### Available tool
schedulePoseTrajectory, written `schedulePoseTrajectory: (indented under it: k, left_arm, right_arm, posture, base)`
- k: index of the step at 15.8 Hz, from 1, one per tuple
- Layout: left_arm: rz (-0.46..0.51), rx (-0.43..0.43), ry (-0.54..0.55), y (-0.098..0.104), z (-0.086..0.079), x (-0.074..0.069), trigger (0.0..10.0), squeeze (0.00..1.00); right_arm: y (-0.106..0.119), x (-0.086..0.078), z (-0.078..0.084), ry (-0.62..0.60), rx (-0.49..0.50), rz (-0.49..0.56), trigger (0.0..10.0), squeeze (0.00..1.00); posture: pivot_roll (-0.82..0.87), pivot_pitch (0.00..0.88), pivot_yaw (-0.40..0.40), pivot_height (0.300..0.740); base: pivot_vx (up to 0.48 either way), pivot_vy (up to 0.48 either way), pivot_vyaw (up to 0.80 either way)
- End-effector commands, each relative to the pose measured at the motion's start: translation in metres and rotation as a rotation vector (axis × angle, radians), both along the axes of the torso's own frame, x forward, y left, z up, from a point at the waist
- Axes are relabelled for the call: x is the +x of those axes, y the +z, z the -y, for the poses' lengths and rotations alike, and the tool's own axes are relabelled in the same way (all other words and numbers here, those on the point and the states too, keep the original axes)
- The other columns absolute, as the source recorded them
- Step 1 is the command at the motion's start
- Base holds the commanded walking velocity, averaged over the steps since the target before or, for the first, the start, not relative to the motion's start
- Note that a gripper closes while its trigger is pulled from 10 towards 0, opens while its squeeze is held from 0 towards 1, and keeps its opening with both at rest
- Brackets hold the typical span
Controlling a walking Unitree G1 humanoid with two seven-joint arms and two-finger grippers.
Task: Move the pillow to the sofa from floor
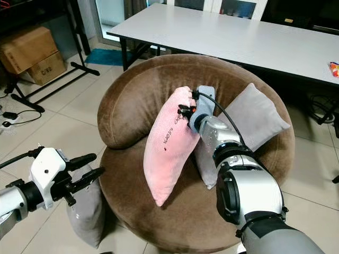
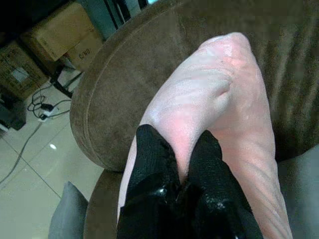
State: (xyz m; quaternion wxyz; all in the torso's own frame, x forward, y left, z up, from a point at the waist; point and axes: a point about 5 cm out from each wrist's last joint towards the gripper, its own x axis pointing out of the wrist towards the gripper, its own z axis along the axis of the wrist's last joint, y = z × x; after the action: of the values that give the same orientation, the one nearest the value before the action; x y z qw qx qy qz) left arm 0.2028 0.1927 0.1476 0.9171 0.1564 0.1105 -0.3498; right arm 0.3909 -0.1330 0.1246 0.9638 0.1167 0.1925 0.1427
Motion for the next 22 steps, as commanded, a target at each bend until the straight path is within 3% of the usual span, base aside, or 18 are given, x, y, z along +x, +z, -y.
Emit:
schedulePoseTrajectory:
  k: [1,5,6,7,11,14,18,20,21,22]
  left_arm:
    - [0.000,0.003,-0.017,0.002,0.001,0.000,10.0,0.00]
    - [-0.001,0.006,-0.024,0.002,0.002,0.002,10.0,0.00]
    - [-0.001,0.006,-0.027,0.002,0.002,0.003,10.0,0.00]
    - [-0.001,0.005,-0.028,0.002,0.003,0.003,10.0,0.00]
    - [-0.033,-0.062,-0.053,0.002,0.007,0.005,10.0,0.00]
    - [0.030,-0.065,-0.017,0.006,0.005,0.012,10.0,0.00]
    - [0.146,-0.086,0.119,0.012,0.005,0.023,10.0,0.00]
    - [0.190,-0.086,0.244,0.011,0.003,0.025,10.0,0.00]
    - [0.212,-0.061,0.367,0.006,-0.003,0.023,10.0,0.00]
    - [0.216,-0.057,0.390,0.005,-0.004,0.022,10.0,0.00]
  right_arm:
    - [-0.004,-0.002,0.007,-0.029,-0.028,-0.002,10.0,0.00]
    - [-0.020,-0.009,0.025,-0.086,-0.158,-0.023,10.0,0.00]
    - [-0.022,-0.010,0.033,-0.109,-0.256,-0.009,10.0,0.79]
    - [-0.021,-0.010,0.035,-0.112,-0.281,0.003,10.0,1.00]
    - [-0.009,-0.006,0.051,-0.132,-0.333,0.058,10.0,1.00]
    - [0.010,-0.001,0.065,-0.173,-0.341,0.165,10.0,1.00]
    - [0.024,-0.003,0.069,-0.168,-0.245,0.294,10.0,1.00]
    - [0.023,-0.020,0.056,-0.117,-0.216,0.375,10.0,1.00]
    - [0.012,-0.059,0.032,-0.072,-0.171,0.399,10.0,0.98]
    - [0.008,-0.069,0.027,-0.066,-0.159,0.389,10.0,0.82]
  posture:
    - [0.03,0.000,-0.029,0.740]
    - [0.04,0.000,-0.028,0.740]
    - [0.04,0.000,-0.027,0.740]
    - [0.04,0.000,-0.027,0.740]
    - [0.05,0.000,-0.040,0.740]
    - [0.04,0.000,-0.042,0.740]
    - [0.00,0.000,-0.013,0.740]
    - [0.00,0.000,-0.008,0.740]
    - [0.00,0.000,-0.019,0.740]
    - [0.00,0.000,-0.019,0.740]
  base:
    - [0.000,0.000,0.00]
    - [0.000,0.000,0.00]
    - [0.000,0.000,0.00]
    - [0.000,0.000,0.00]
    - [0.000,0.000,0.00]
    - [0.000,0.000,0.00]
    - [0.000,0.000,0.00]
    - [0.000,0.000,0.00]
    - [0.000,0.315,0.00]
    - [0.000,0.371,0.00]
